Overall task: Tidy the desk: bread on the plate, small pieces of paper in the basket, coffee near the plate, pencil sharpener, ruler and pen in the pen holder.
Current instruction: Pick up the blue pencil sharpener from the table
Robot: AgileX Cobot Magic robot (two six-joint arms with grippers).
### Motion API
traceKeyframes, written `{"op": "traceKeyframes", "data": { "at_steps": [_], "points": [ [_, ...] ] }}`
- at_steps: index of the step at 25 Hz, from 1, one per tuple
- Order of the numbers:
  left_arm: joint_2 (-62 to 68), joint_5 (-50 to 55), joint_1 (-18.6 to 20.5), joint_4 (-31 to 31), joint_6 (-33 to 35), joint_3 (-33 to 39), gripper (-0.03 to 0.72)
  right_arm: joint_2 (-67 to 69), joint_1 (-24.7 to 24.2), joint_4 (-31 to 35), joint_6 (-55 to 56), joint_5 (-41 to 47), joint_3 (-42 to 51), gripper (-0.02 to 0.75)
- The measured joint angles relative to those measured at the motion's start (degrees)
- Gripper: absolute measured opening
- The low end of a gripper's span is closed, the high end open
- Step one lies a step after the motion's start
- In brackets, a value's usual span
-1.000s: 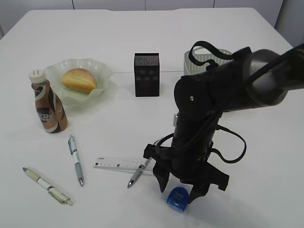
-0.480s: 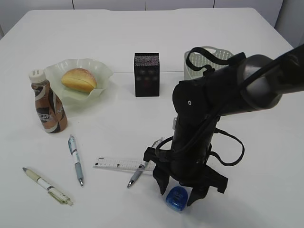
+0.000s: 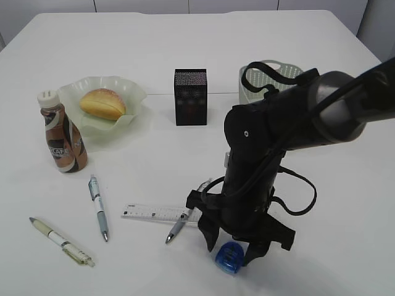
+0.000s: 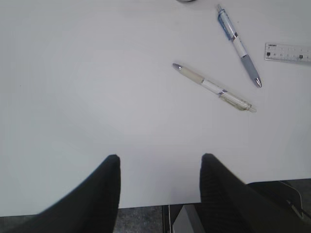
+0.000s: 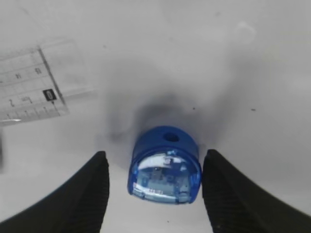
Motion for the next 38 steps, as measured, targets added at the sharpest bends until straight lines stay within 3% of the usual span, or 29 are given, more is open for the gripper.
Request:
{"op": "traceKeyframes", "data": {
  "at_steps": [38],
  "points": [
    [0.00,0.00,0.00,0.00,0.00,0.00,0.374,1.18,0.00,1.00,0.42,0.74,0.00,0.474]
  ]
}}
